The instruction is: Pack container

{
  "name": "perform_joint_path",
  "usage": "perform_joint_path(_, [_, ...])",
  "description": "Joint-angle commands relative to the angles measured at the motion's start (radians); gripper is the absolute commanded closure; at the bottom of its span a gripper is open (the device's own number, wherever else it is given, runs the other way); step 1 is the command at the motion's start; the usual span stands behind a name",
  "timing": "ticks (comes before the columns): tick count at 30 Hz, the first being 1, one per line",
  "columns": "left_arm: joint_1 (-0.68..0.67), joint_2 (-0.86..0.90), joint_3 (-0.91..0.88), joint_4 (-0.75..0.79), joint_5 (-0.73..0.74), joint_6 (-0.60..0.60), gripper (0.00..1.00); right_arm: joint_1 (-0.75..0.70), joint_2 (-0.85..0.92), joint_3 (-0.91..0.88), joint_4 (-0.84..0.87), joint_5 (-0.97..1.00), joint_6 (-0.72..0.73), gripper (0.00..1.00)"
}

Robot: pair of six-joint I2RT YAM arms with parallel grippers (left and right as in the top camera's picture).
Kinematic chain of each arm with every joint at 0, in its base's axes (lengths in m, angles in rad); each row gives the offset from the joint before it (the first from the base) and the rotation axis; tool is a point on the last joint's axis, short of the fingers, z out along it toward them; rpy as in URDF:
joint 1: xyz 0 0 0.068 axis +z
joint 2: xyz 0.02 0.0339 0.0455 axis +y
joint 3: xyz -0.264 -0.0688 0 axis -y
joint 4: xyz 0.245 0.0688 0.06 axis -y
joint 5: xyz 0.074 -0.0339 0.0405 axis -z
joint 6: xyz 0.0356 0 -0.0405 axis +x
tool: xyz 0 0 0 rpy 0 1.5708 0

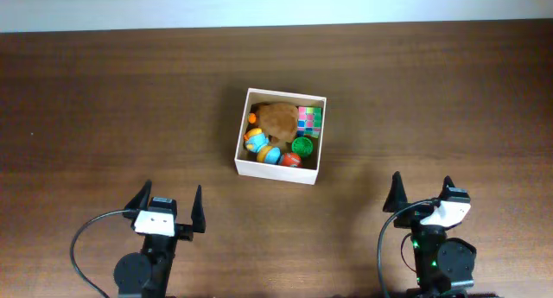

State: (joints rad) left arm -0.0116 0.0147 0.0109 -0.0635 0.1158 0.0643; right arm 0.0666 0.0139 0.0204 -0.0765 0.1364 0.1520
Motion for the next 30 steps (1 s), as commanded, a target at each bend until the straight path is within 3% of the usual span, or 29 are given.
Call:
perform_joint_path(1, [0.006,-0.010,-0.002,-0.006,0.000,0.019,0.01,0.007,-0.011,-0.011,-0.002,-0.020,-0.070,0.01])
perform_joint_path(30, [0.006,-0.010,-0.002,-0.006,0.000,0.019,0.01,0.005,-0.011,-0.011,-0.002,-0.030,-0.206,0.01])
